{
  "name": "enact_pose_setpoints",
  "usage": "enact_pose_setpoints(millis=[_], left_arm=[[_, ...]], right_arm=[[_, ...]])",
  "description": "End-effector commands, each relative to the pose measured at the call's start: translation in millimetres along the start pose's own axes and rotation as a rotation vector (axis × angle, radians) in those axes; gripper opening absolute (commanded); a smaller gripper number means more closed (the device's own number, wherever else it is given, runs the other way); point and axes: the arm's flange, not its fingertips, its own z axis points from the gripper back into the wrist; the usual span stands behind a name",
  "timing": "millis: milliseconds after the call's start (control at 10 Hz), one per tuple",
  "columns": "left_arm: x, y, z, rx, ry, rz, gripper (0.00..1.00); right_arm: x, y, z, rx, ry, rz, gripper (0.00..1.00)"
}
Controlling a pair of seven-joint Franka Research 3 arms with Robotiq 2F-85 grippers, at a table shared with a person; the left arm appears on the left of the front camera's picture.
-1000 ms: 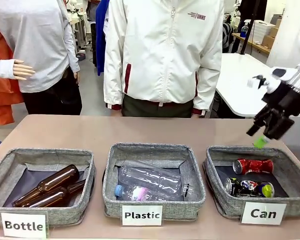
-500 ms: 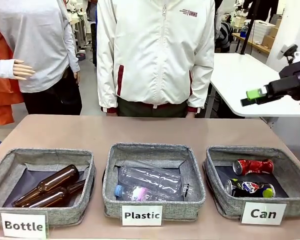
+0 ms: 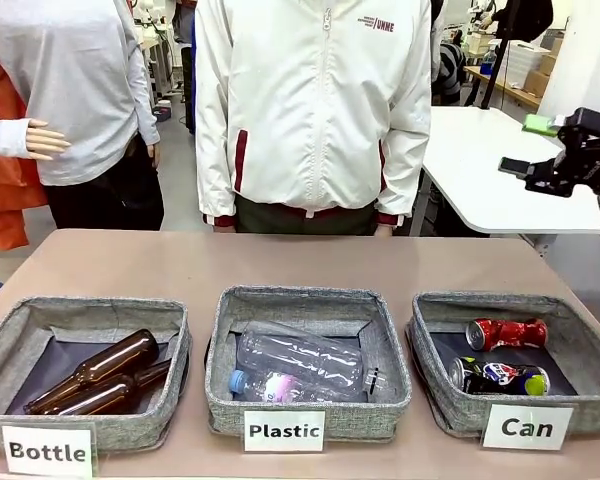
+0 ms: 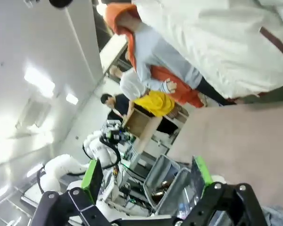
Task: Sort the can waste into the basket.
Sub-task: Pick up the can waste from the table and place it in the right Fabric basket.
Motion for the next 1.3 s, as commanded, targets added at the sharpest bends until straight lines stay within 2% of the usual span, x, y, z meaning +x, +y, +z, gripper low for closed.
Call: enact_pose_setpoints(millis=[0, 1200], left_arm=[[-1.6, -3.5, -0.7, 0.009, 0.003, 0.006, 1.00], [-1.6, -3.5, -0.7, 0.009, 0.003, 0.006, 1.00]], right_arm=[[4.3, 3.3, -2.7, -0.025, 0.112, 0.044, 0.98], [4.3, 3.3, -2.7, -0.025, 0.112, 0.044, 0.98]])
